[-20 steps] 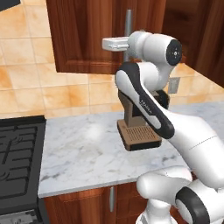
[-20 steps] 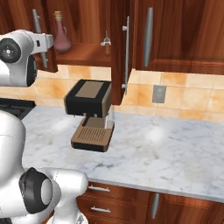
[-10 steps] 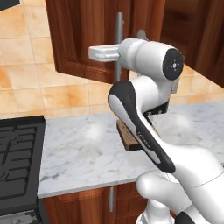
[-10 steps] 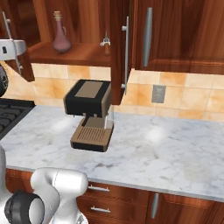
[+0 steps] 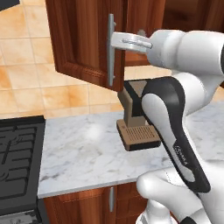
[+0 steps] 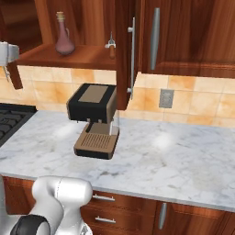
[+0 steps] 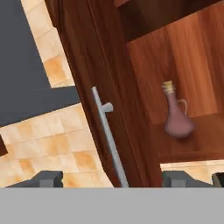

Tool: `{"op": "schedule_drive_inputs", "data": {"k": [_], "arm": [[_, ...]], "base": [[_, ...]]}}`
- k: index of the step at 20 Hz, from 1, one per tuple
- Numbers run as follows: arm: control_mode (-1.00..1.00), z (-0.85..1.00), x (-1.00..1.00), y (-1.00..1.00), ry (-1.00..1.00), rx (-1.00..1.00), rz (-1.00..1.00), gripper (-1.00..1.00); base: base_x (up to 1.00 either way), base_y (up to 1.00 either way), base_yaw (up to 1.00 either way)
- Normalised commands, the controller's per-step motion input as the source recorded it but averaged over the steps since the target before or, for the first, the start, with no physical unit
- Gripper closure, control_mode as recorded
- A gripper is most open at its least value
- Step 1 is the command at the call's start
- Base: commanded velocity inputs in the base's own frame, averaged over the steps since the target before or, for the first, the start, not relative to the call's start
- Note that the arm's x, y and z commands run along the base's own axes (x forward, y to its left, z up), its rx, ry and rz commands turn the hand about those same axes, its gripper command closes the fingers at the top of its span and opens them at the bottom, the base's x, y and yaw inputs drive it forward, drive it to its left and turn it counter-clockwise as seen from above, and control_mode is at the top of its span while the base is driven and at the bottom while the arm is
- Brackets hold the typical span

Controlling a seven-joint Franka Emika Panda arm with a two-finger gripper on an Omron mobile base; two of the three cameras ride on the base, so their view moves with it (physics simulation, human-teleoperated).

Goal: The dining table condiment station is running low on oil/vinegar bottle. Refill the condiment station by opening the cabinet and taking the oil/vinegar bottle from the cabinet and placing it on the dining table.

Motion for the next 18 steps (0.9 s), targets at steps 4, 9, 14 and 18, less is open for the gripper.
{"op": "schedule_drive_inputs", "data": {"k": [4,9,14,18], "arm": [[-1.00,-0.12,0.05,-0.86,0.16,0.36,0.18,-1.00],[-1.00,-0.49,0.17,-0.66,0.21,0.34,0.07,-1.00],[-1.00,-0.64,0.57,-0.28,0.18,0.25,0.07,-1.00],[-1.00,-0.53,0.98,0.03,0.21,0.20,0.01,-1.00]], "base": [[0.00,0.00,0.00],[0.00,0.00,0.00],[0.00,0.00,0.00],[0.00,0.00,0.00]]}}
